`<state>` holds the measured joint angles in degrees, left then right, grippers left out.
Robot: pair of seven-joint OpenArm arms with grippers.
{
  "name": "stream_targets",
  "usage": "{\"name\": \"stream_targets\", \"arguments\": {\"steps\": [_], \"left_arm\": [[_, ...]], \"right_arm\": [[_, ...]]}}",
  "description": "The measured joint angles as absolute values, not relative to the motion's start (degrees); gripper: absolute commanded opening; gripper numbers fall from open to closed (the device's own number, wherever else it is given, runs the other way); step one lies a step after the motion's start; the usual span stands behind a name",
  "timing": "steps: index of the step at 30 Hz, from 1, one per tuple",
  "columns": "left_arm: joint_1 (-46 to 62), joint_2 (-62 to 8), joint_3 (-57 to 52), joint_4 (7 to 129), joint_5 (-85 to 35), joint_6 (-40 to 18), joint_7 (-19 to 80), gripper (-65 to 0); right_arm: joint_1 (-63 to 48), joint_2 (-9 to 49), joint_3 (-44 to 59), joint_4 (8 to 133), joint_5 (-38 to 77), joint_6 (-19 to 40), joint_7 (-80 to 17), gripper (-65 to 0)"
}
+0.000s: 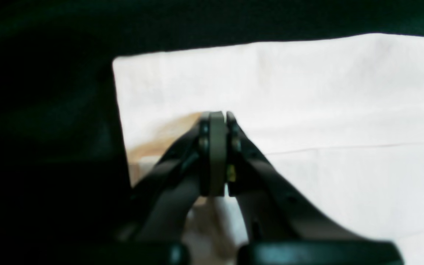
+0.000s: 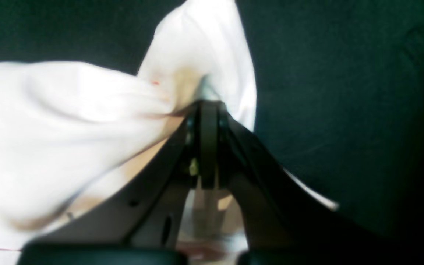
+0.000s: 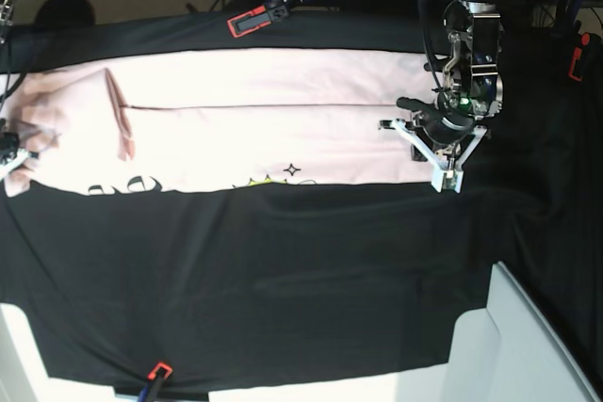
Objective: Fold the T-shirt properly
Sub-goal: 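Open the left gripper and move it along the strip's folded edge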
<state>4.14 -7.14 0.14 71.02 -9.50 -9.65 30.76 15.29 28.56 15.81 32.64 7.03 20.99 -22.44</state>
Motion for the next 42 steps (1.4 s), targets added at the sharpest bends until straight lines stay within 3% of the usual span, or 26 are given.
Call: {"name": "stream_targets", "arguments": {"steps": [12,16,19,42], "left_arm": [[6.9,-7.2,0.1,76.3,-8.3,-9.0,34.2,-65.0],[7.2,-7.4,0.1,76.6,-8.4,-9.0,34.2,-65.0],[7.2,-7.5,0.1,76.5,-8.3,-8.9,34.2,-65.0],[3.7,-10.5,-7.1,74.0,-7.9,-8.7,35.4,-65.0]], "right_arm": [[14.8,28.9,13.0,44.2,6.9,21.0,-23.0,-65.0],[12.3,29.5,13.0,53.1,6.6,20.6,-31.3,-65.0],[11.2,28.7,13.0,57.1,6.6,20.6,-32.2,-65.0],[10.9,24.9,12.8,56.5,6.9,21.0,-32.5,-65.0]]}}
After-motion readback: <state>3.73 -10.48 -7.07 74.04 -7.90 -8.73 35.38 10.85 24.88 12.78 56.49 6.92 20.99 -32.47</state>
